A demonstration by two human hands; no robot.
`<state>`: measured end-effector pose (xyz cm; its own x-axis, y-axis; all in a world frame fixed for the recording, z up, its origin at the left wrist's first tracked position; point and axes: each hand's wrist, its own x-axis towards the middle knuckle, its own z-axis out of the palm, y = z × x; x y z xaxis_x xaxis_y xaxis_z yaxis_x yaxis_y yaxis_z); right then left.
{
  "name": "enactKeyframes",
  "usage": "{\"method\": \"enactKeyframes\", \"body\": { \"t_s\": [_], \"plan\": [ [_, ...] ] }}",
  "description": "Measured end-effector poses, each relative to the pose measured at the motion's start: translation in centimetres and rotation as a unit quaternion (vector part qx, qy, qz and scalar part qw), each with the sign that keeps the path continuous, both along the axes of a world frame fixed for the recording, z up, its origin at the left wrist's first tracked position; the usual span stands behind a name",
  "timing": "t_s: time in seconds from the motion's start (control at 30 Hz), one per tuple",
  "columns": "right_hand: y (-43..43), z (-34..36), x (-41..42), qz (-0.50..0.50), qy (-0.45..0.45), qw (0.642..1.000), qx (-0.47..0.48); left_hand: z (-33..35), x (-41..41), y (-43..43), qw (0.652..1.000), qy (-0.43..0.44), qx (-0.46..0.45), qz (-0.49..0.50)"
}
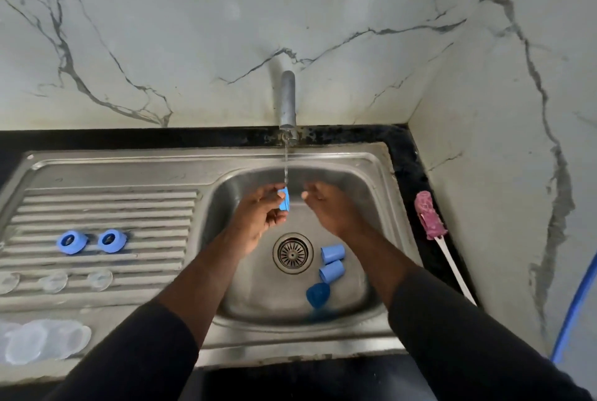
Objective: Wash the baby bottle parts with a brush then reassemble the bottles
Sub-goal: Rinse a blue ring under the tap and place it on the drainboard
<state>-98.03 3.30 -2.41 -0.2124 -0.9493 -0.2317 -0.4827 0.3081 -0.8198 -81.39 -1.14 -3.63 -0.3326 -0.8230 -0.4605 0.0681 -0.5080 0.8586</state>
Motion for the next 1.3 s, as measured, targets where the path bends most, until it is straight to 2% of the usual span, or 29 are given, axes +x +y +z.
{"method": "enactKeyframes", "body": {
  "t_s": [0.1,0.2,0.37,0.5,0.6,0.7,0.87,0.97,1.07,1.17,1.23,1.3],
  "plan": [
    [-4.0,1.0,2.4,-0.043,-0.216,0.974,0.045,1.1,-0.5,-3.4,1.000,0.018,-0.018,-0.008],
    [-6.5,1.6,3.1,-0.087,-0.288,0.952,0.047,1.9,-0.8,-6.0,1.000,0.022,-0.013,0.002],
    [-8.6,1.9,2.8,-0.157,-0.312,0.936,0.039,1.7,-1.2,-7.6,0.999,0.010,-0.016,0.027],
    [-8.6,1.4,2.5,-0.183,-0.305,0.934,0.029,1.3,-2.4,-7.3,0.995,-0.033,-0.088,0.014],
    [-8.7,0.8,2.2,-0.201,-0.332,0.921,0.013,0.8,-2.8,-7.1,0.992,-0.040,-0.117,0.026],
    [-8.7,0.2,2.0,-0.204,-0.351,0.914,0.008,0.3,-2.5,-6.8,0.993,-0.023,-0.095,0.060],
    [-8.2,-0.1,2.4,-0.190,-0.281,0.940,-0.035,0.6,-2.2,-7.0,0.999,-0.002,0.008,0.052],
    [-7.5,0.1,2.1,-0.172,-0.287,0.940,-0.057,0.9,-2.0,-7.2,0.996,0.041,0.050,0.061],
    [-7.0,0.4,2.2,-0.130,-0.306,0.941,-0.067,0.6,-1.8,-7.5,0.997,0.035,0.046,0.042],
    [-6.7,0.4,2.4,-0.093,-0.277,0.955,-0.039,0.2,-1.5,-7.5,1.000,0.011,0.024,0.015],
    [-6.7,0.6,2.5,-0.106,-0.288,0.951,-0.028,0.1,-1.1,-7.4,1.000,0.023,0.004,0.010],
    [-6.7,0.8,2.5,-0.142,-0.336,0.931,-0.001,0.0,-0.6,-7.6,0.999,0.039,-0.013,0.012]
  ]
}}
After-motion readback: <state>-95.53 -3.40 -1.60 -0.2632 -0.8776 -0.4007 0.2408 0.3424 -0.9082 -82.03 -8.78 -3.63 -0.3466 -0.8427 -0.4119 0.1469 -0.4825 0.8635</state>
